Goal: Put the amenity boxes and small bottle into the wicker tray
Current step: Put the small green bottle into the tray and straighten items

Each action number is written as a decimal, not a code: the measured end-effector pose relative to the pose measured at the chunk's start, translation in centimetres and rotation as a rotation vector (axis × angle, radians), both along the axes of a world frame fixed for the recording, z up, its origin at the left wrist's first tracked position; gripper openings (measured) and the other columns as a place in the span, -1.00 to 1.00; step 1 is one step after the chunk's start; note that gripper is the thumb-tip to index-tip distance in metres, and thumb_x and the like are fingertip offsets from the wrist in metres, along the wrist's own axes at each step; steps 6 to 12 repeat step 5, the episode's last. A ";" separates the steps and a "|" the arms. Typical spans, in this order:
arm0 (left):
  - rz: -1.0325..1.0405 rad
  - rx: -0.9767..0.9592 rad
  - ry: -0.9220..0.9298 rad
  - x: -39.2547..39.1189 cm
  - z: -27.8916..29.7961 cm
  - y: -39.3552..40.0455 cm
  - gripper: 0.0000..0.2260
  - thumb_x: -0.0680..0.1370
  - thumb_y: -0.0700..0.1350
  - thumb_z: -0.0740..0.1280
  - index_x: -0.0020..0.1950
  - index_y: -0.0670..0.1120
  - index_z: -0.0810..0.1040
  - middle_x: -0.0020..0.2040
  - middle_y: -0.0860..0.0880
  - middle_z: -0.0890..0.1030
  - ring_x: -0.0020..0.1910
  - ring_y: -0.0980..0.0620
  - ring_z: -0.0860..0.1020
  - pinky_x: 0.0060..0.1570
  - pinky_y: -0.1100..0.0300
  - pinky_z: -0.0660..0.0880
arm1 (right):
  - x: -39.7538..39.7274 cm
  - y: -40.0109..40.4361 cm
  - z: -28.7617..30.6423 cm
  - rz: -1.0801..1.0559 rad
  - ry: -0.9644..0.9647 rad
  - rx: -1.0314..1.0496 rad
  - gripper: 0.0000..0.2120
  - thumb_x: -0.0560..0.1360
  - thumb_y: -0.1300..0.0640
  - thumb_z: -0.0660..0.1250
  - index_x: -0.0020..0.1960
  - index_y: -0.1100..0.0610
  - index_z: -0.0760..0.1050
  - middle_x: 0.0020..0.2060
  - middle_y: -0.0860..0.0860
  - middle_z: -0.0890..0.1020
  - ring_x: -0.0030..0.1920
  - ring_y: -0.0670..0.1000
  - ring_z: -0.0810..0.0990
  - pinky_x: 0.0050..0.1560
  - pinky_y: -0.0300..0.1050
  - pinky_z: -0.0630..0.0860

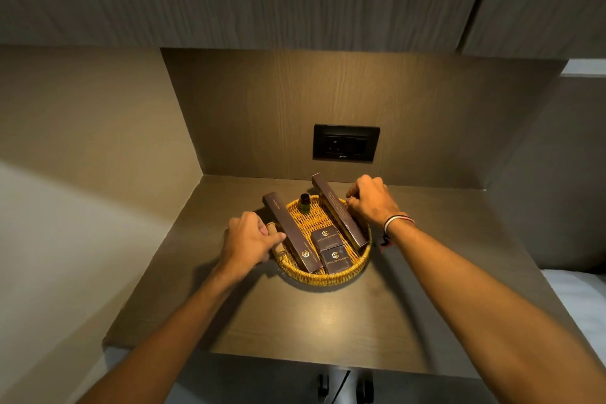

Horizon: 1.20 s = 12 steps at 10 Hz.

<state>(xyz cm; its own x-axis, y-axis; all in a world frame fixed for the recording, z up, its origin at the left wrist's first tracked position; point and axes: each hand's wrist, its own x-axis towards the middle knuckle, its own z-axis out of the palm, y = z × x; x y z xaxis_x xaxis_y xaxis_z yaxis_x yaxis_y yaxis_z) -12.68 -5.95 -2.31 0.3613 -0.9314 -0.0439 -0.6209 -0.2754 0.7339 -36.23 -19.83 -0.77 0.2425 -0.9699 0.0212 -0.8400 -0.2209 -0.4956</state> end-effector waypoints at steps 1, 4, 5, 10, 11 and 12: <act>-0.045 -0.044 -0.028 0.1 0.1 -1.2 -0.83 0.44 -0.07 0.53 -0.23 -0.10 0.59 -0.37 -0.03 0.68 -0.45 0.10 0.67 -0.42 0.17 0.64 | -0.9 0.7 0.0 -0.066 -0.024 -0.013 -0.84 0.52 0.15 0.41 0.03 0.22 0.67 -0.02 0.18 0.69 0.06 0.17 0.66 0.08 0.13 0.64; -0.158 -0.123 -0.070 -0.3 0.1 -5.6 -0.85 0.50 -0.05 0.45 -0.26 -0.01 0.62 -0.36 0.11 0.65 -0.31 0.18 0.69 -0.35 0.21 0.65 | -2.7 3.4 -0.5 -0.262 -0.109 -0.043 -0.83 0.51 0.11 0.45 -0.01 0.22 0.63 -0.11 0.12 0.68 -0.03 0.11 0.66 -0.08 -0.02 0.61; -0.150 -0.129 -0.087 -0.5 0.0 -5.6 -0.86 0.50 -0.02 0.45 -0.22 -0.03 0.64 -0.32 0.10 0.66 -0.27 0.14 0.68 -0.38 0.29 0.57 | -2.7 3.5 -0.4 -0.274 -0.130 -0.028 -0.78 0.52 0.07 0.45 0.02 0.22 0.61 -0.11 0.09 0.66 0.01 0.12 0.65 -0.05 0.01 0.62; -0.150 -0.129 -0.087 -0.5 0.0 -5.6 -0.86 0.50 -0.02 0.45 -0.22 -0.03 0.64 -0.32 0.10 0.66 -0.27 0.14 0.68 -0.38 0.29 0.57 | -2.7 3.5 -0.4 -0.274 -0.130 -0.028 -0.78 0.52 0.07 0.45 0.02 0.22 0.61 -0.11 0.09 0.66 0.01 0.12 0.65 -0.05 0.01 0.62; -0.150 -0.129 -0.087 -0.5 0.0 -5.6 -0.86 0.50 -0.02 0.45 -0.22 -0.03 0.64 -0.32 0.10 0.66 -0.27 0.14 0.68 -0.38 0.29 0.57 | -2.7 3.5 -0.4 -0.274 -0.130 -0.028 -0.78 0.52 0.07 0.45 0.02 0.22 0.61 -0.11 0.09 0.66 0.01 0.12 0.65 -0.05 0.01 0.62; -0.150 -0.129 -0.087 -0.5 0.0 -5.6 -0.86 0.50 -0.02 0.45 -0.22 -0.03 0.64 -0.32 0.10 0.66 -0.27 0.14 0.68 -0.38 0.29 0.57 | -2.7 3.5 -0.4 -0.274 -0.130 -0.028 -0.78 0.52 0.07 0.45 0.02 0.22 0.61 -0.11 0.09 0.66 0.01 0.12 0.65 -0.05 0.01 0.62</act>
